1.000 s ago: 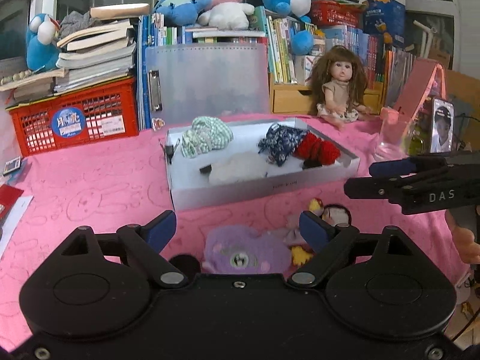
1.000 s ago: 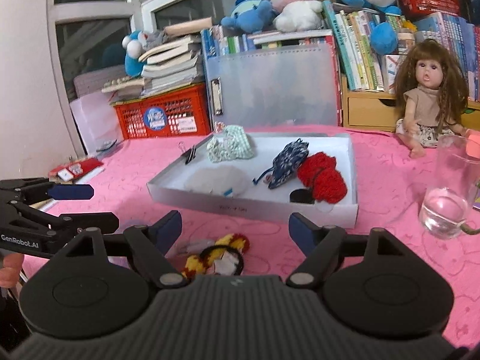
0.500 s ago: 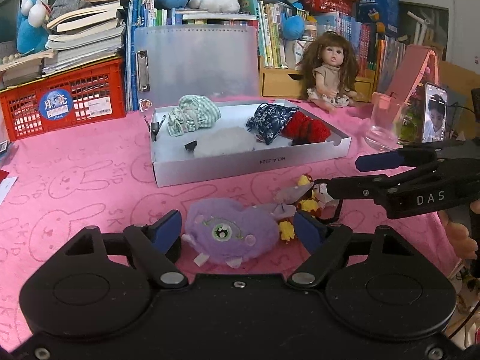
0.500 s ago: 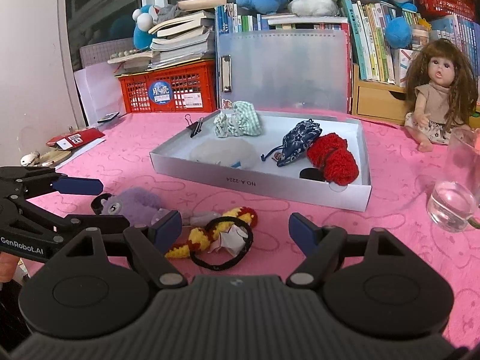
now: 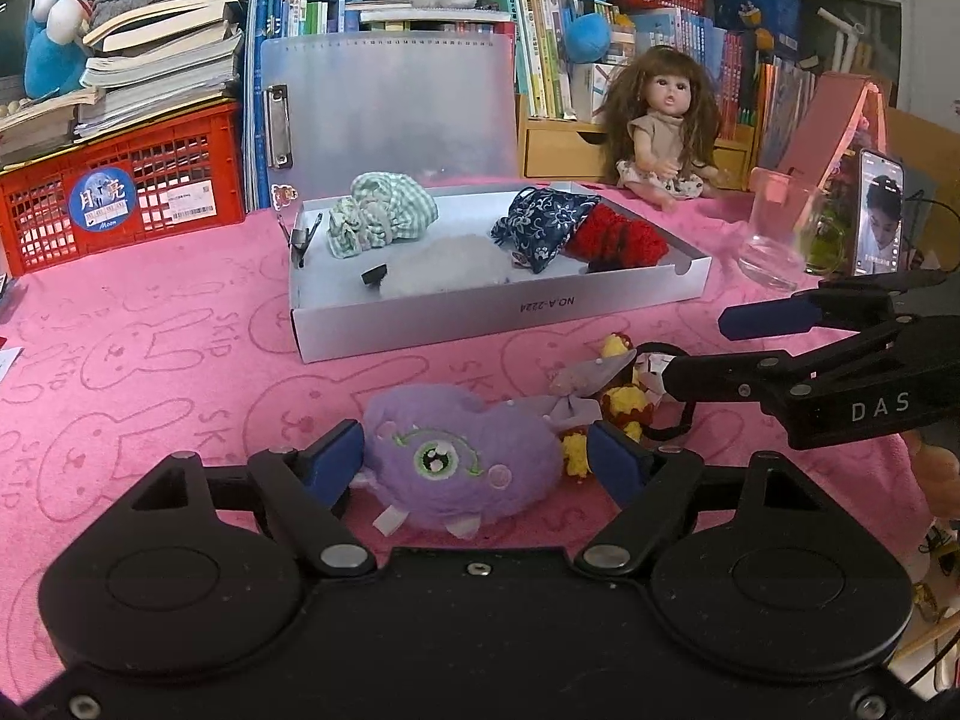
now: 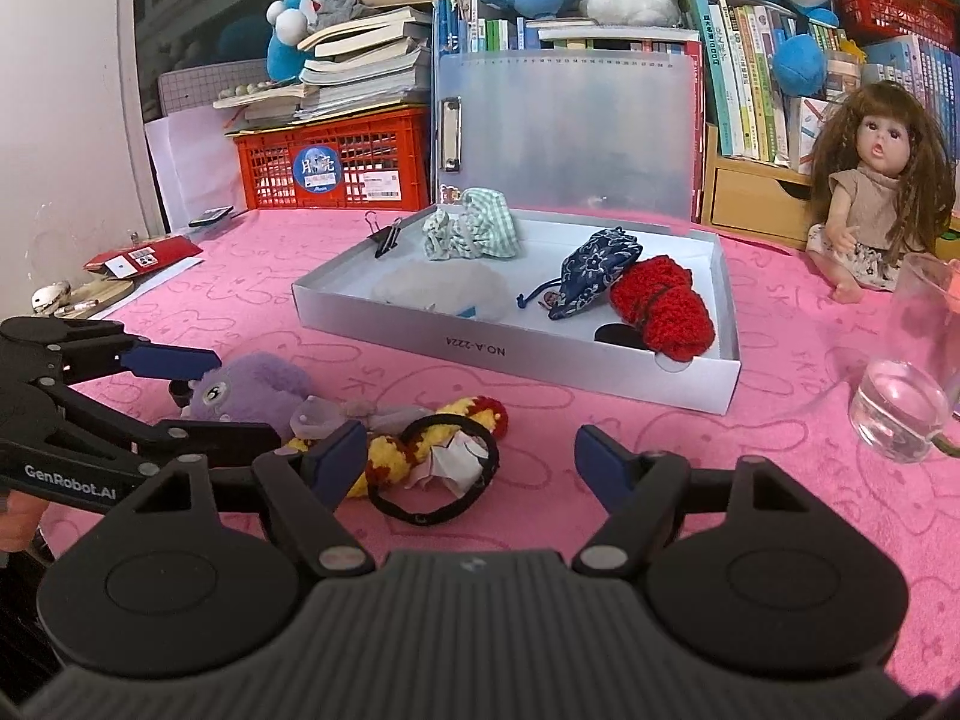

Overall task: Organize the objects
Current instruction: 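Grasp the purple plush with the left gripper while the right gripper grasps the yellow-red knitted toy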

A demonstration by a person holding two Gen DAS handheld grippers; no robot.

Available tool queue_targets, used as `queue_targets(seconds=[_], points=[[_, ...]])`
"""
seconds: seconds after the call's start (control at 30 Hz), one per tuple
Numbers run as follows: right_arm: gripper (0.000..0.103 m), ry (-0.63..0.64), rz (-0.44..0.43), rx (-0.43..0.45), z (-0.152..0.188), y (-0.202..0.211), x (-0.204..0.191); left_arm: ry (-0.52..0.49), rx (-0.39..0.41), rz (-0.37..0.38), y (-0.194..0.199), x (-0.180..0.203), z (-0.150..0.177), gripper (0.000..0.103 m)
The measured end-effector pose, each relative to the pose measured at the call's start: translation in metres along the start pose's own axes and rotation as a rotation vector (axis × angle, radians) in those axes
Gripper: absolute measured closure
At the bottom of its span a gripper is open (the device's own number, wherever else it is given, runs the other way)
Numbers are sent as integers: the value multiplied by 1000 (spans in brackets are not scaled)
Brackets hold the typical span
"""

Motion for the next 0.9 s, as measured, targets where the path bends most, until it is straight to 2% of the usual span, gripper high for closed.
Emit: queue_targets(seconds=[0.1, 0.37, 0.4, 0.47, 0.57, 0.83, 0.9], points=[[28, 1, 2, -2, 1, 0, 0, 0, -2, 1, 0, 0, 0, 23], [32, -1, 4, -6, 2, -1, 0, 1, -3, -7, -4, -2, 2, 23], [32, 0, 3, -7, 2, -1, -1, 3, -1, -7, -4, -2, 2, 23], [33, 2, 2, -7, 2, -1, -2, 6, 9, -26, -3, -3, 2, 34], [33, 13, -2, -2, 3, 0, -4, 13, 20, -28, 0, -5, 1, 37], [35, 73, -43, 29, 4, 7, -21, 18, 48, -25, 8, -5, -5, 39], [38, 98, -57, 39, 5, 9, -27, 25, 61, -29, 12, -6, -9, 39]])
Point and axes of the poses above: each gripper's, at about its wrist camera, not at the fingertips, and y roughly against the way its jaws point, x to its right, z to its underside, the point moved 9 cm from there along -y, roughly the way its jaws point, and after that the axes turned 15 degrees about z, right-handed, at the moved point
